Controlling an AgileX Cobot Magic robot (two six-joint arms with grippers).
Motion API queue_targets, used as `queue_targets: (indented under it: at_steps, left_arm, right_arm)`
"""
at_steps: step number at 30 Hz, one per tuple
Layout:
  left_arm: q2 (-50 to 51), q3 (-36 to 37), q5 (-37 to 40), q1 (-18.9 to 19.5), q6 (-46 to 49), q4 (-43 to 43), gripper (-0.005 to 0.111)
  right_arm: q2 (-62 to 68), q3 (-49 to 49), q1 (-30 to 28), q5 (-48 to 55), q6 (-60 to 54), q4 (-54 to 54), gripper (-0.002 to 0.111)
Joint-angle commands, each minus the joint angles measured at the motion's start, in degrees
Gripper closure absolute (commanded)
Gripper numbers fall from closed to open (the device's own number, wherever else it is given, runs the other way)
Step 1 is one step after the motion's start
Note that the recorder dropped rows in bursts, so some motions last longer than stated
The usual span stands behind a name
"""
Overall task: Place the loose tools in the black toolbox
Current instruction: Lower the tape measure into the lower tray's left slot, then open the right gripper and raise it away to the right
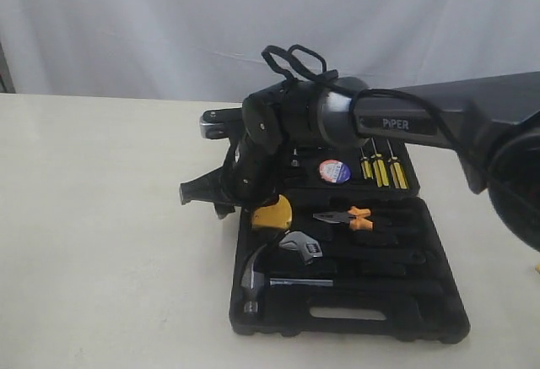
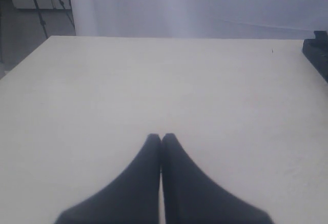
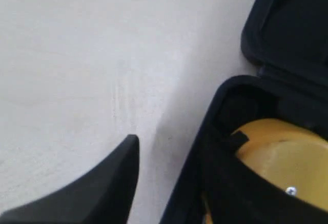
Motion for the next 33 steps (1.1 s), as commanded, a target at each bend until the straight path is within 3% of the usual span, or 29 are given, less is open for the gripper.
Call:
queue_targets:
  at_steps: [1, 9, 11, 13, 14, 15, 27, 33]
  left_arm:
    - [-0.1, 0.1, -0.5, -0.3, -0.1, 0.0, 0.107]
    - [-0.1, 0.1, -0.5, -0.3, -0.1, 0.0, 0.107]
    - [-0.1, 0.1, -0.5, -0.3, -0.1, 0.0, 0.107]
    - [-0.1, 0.1, -0.5, -0.3, -0.1, 0.0, 0.107]
    - [-0.1, 0.1, -0.5, -0.3, -0.1, 0.0, 0.107]
    - [-0.1, 0.1, -0.5, -0.3, -0.1, 0.0, 0.107]
    - [-0.1, 0.1, -0.5, -0.3, -0.1, 0.0, 0.107]
    - [-0.1, 0.1, -0.5, -0.3, -0.1, 0.0, 0.107]
  right_arm:
    - [0.8, 0.7, -0.5, 2.0, -0.2, -1.9, 0.055]
    - [-6.8, 0.7, -0.5, 2.2, -1.0, -1.9, 0.055]
    - [-7.7, 0.7, -0.5, 2.3, -1.4, -1.9, 0.06]
    - [-7.8, 0.7, -0.6, 2.5, -1.6, -1.9, 0.083]
    - [-7.8, 0.7, -1.1, 2.7, -1.6, -2.3, 0.104]
    - [-7.8, 0.7, -1.5, 2.7, -1.6, -2.3, 0.108]
    - [1.1, 0.7, -3.8, 3.6, -2.3, -2.5, 0.108]
    - [-2.4, 0.7, -3.9, 4.5, -3.1, -4.0, 0.108]
